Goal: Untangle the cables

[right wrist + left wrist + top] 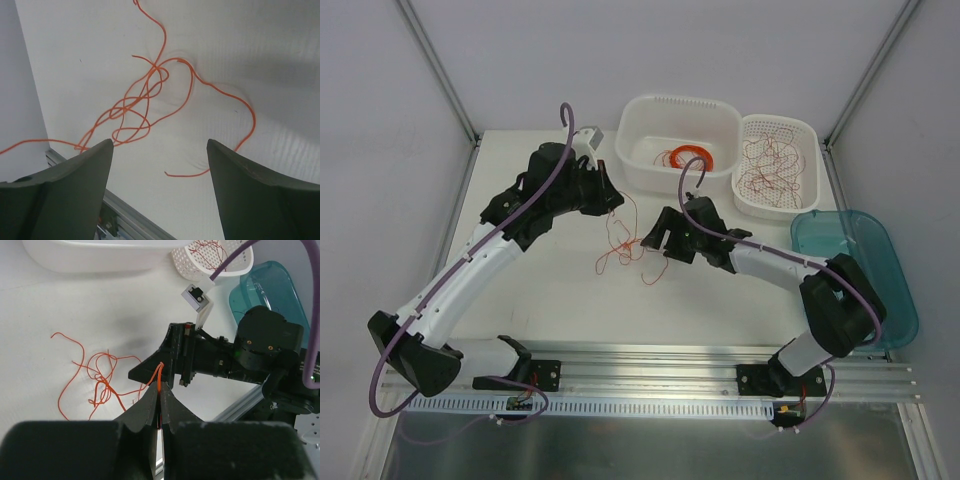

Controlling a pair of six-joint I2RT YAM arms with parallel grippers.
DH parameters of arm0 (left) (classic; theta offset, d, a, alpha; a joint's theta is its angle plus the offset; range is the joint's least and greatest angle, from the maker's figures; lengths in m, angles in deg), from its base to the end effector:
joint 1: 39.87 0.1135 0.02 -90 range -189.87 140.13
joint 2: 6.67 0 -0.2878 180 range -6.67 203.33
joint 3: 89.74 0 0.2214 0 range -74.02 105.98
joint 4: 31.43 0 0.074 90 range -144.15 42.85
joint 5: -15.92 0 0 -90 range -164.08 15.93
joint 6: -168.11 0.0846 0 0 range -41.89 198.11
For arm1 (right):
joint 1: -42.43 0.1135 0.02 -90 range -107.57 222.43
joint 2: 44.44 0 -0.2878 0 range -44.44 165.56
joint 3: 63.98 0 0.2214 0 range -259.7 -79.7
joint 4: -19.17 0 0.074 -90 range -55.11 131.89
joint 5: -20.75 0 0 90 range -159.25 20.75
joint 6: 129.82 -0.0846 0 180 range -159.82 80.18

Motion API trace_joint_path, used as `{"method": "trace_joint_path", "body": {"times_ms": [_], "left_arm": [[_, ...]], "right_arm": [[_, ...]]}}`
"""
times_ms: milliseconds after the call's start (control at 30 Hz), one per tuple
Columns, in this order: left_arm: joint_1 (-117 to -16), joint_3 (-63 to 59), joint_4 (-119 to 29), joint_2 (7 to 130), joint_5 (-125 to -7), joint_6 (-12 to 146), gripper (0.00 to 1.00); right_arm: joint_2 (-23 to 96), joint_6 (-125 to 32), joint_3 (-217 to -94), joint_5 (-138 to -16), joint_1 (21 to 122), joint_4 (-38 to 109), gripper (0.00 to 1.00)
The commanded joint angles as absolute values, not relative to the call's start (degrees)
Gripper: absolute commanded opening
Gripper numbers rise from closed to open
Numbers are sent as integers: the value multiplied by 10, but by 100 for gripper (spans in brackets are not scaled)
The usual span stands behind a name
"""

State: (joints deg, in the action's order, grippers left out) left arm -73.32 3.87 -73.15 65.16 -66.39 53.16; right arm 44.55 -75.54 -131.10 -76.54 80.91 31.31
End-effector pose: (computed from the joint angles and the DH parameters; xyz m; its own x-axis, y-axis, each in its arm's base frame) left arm 0.2309 -0.1661 0.4153 -0.5327 -0.1491 -0.8331 0.4704 0.7661 -0.4379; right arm 0.2683 0.2270 0.2305 -0.7639 0.1326 -0.6316 -0.3123 0.7805 0.5416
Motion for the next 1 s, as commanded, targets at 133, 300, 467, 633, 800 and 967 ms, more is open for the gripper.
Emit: {"method": "trace_joint_path", "body": {"times_ms": [133, 300, 467, 633, 800, 967], "left_arm": [[-739, 29, -724, 634, -634, 527, 0], [-740, 25, -723, 629, -634, 529, 0], [-740, 23, -723, 624, -639, 532, 0], [-740, 26, -725, 618, -647, 543, 0], [-727, 31, -746, 590, -738, 585, 0], [-587, 53, -787, 576, -738, 598, 0]], "right_arm": [[496, -867, -1381, -737, 822, 317, 80], [543, -901, -1417, -745, 827, 320, 76], [579, -926, -1425, -746, 830, 312, 57], [592, -923, -1418, -747, 829, 314, 24], [565, -893, -1374, -731, 808, 330, 1], [478, -830, -1303, -716, 755, 364, 1]]}}
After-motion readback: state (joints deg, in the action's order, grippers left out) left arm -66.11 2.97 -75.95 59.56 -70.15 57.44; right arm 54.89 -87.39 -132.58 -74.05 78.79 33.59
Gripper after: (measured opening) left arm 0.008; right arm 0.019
